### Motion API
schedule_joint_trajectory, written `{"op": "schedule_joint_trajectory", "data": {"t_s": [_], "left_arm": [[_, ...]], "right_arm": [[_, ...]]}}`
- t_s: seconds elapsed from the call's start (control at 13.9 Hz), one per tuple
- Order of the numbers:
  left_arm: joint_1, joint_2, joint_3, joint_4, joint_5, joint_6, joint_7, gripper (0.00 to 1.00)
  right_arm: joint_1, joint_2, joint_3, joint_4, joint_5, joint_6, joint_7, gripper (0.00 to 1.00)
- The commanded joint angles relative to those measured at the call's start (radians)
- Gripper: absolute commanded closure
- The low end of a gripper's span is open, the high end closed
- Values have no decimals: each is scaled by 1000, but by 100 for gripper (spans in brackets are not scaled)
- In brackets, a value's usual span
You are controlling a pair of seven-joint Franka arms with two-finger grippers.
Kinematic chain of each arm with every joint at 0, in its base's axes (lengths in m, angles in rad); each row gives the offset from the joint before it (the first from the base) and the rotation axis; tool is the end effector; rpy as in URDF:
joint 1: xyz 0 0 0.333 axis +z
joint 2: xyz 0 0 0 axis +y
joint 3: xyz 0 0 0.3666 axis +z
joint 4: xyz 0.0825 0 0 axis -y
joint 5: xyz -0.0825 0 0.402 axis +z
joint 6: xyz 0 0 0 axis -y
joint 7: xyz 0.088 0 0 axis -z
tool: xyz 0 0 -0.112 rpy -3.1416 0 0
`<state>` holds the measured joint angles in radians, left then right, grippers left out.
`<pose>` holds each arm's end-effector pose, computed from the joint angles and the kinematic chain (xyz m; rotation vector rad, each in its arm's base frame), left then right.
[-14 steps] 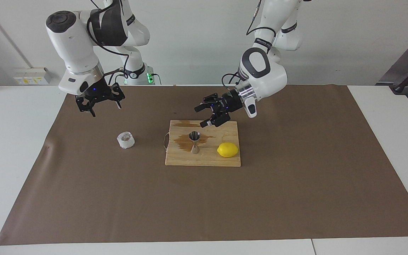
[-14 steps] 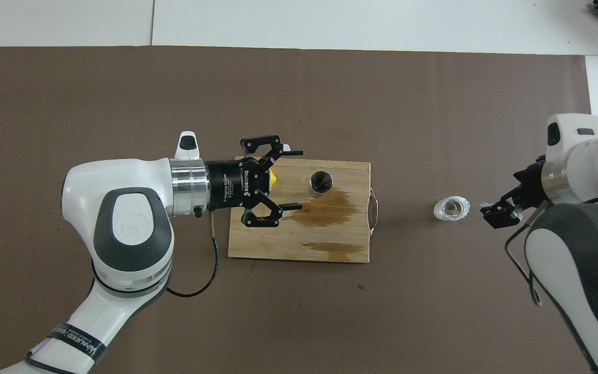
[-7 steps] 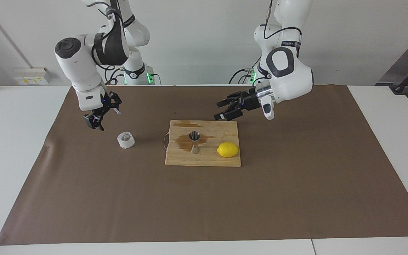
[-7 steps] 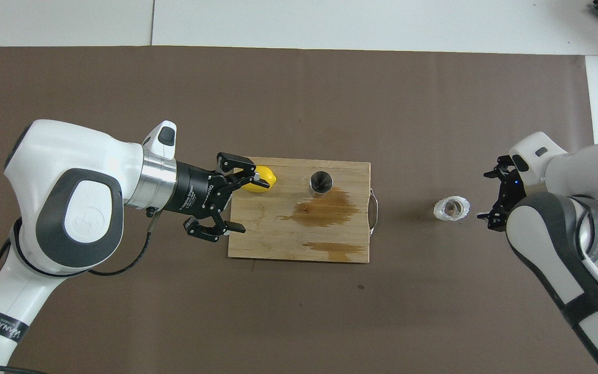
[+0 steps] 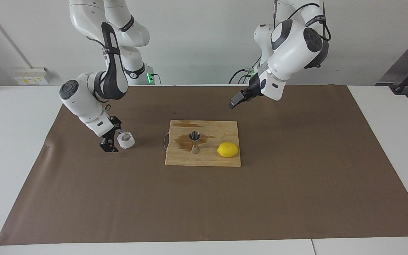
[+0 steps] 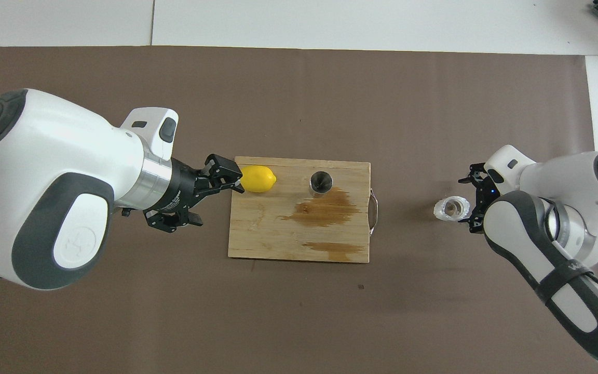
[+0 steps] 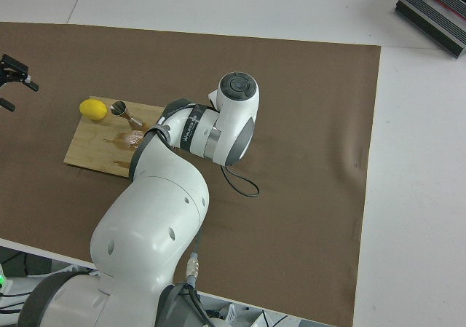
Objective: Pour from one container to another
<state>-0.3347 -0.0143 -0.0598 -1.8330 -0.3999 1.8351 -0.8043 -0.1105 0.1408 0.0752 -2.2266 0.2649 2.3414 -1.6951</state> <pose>0.5214 -0.2532 0.5780 2.7081 0.7094 -0.2896 0.5585 -0.0152 0.3411 -2.2140 -2.0045 -0.2002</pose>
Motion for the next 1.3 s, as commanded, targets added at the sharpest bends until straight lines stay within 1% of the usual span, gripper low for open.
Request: {"op": "schedule_joint_trajectory", "data": {"t_s": [0.0, 0.14, 0.29, 0.36, 0.43, 0.5, 0.58, 0.65, 0.79, 0.94, 1.08, 1.15, 1.22], "left_arm": [[12, -45, 14, 6, 108, -48, 2, 0], [48, -52, 17, 26, 203, -89, 49, 0], [77, -53, 24, 43, 245, -126, 134, 0], [101, -55, 24, 53, 280, -141, 169, 0], [115, -56, 29, 75, 306, -163, 213, 0], [141, -56, 38, 92, 315, -186, 287, 0], [167, -56, 41, 109, 319, -204, 353, 0], [193, -56, 40, 135, 340, -226, 399, 0], [210, -56, 43, 167, 384, -266, 413, 0], [230, -56, 47, 231, 398, -376, 413, 0], [230, -58, 54, 245, 398, -392, 415, 0], [233, -59, 55, 245, 398, -396, 415, 0], [262, -75, 49, 242, 398, -396, 416, 0]], "right_arm": [[-1, 2, 8, -24, 59, 27, -40, 0], [0, 16, 8, -25, 83, 53, -81, 0], [0, 22, 8, -27, 103, 55, -95, 0], [0, 22, 8, -33, 114, 55, -95, 9], [0, 22, 8, -33, 131, 53, -97, 30], [2, 22, 8, -33, 137, 55, -95, 53], [2, 22, 9, -33, 139, 53, -95, 80], [2, 22, 9, -33, 139, 49, -95, 100], [2, 17, 12, -25, 152, 41, -92, 100], [20, 8, 17, -19, 152, 41, -77, 100], [49, -18, 18, -7, 152, 35, -19, 100], [83, -32, 18, 1, 152, 33, 27, 100], [107, -35, 18, 7, 149, 26, 72, 100]]}}
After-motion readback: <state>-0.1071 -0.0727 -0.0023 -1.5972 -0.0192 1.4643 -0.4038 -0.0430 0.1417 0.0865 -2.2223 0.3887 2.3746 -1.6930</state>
